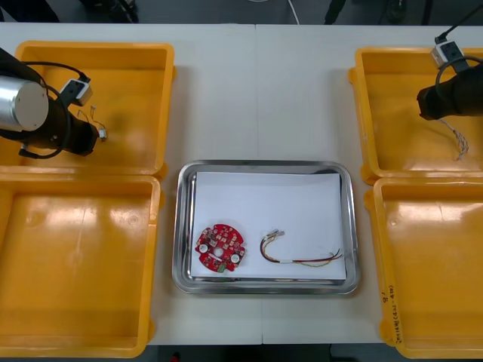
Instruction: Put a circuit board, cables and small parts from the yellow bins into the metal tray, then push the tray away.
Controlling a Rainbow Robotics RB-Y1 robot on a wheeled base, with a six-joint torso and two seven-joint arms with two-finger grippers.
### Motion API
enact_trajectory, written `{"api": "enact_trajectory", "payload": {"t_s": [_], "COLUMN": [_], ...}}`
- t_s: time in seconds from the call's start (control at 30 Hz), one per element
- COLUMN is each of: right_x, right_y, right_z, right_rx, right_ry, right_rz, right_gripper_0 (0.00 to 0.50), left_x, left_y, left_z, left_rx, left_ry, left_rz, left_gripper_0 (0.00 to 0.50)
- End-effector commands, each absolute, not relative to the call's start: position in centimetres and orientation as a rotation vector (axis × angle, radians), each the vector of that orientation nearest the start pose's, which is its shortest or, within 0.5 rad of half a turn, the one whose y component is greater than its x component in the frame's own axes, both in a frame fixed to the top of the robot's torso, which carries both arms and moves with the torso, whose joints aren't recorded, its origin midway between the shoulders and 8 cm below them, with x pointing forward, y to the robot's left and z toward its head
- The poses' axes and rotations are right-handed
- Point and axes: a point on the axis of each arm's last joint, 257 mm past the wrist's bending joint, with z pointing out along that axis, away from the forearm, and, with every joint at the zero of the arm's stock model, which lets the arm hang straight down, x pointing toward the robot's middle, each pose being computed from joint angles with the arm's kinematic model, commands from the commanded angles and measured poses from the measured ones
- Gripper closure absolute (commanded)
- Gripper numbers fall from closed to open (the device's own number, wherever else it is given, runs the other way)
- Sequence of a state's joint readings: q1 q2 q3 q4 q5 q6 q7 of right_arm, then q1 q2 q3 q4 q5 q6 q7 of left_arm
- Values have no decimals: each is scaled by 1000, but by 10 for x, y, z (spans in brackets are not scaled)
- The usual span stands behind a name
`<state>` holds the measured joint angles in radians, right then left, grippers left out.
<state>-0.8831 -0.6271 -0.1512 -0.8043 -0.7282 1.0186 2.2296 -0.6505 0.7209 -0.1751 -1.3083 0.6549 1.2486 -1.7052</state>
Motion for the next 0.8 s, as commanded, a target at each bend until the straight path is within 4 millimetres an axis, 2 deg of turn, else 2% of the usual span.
{"api": "enact_trajectory", "payload": {"t_s": [0.03,0.27,0.43,0.47,0.5,0.53,0.57,0.6,0.63,0.67,0.8], "right_x": [680,681,681,681,681,681,681,681,681,681,680], "right_y": [-359,-351,-349,-350,-350,-350,-348,-348,-348,-348,-346], "right_z": [-129,-131,-132,-132,-132,-131,-132,-132,-131,-131,-132], "right_rx": [-434,-445,-451,-450,-450,-449,-448,-449,-448,-446,-448], "right_ry": [2189,2185,2186,2185,2185,2183,2185,2183,2183,2183,2185], "right_rz": [-34,-25,-22,-22,-22,-21,-16,-13,-13,-11,0], "right_gripper_0": [500,500,500,476,396,347,239,162,54,0,0], "left_x": [586,585,581,581,580,579,577,576,574,573,566], "left_y": [347,347,354,355,357,358,358,361,363,364,368], "left_z": [-227,-228,-215,-209,-204,-201,-196,-191,-186,-183,-165], "left_rx": [390,379,353,347,341,335,328,318,309,305,273], "left_ry": [2476,2481,2503,2507,2511,2515,2519,2525,2530,2533,2539], "left_rz": [166,159,147,144,139,136,131,128,124,123,114], "left_gripper_0": [500,500,500,500,500,500,500,500,500,500,500]}}
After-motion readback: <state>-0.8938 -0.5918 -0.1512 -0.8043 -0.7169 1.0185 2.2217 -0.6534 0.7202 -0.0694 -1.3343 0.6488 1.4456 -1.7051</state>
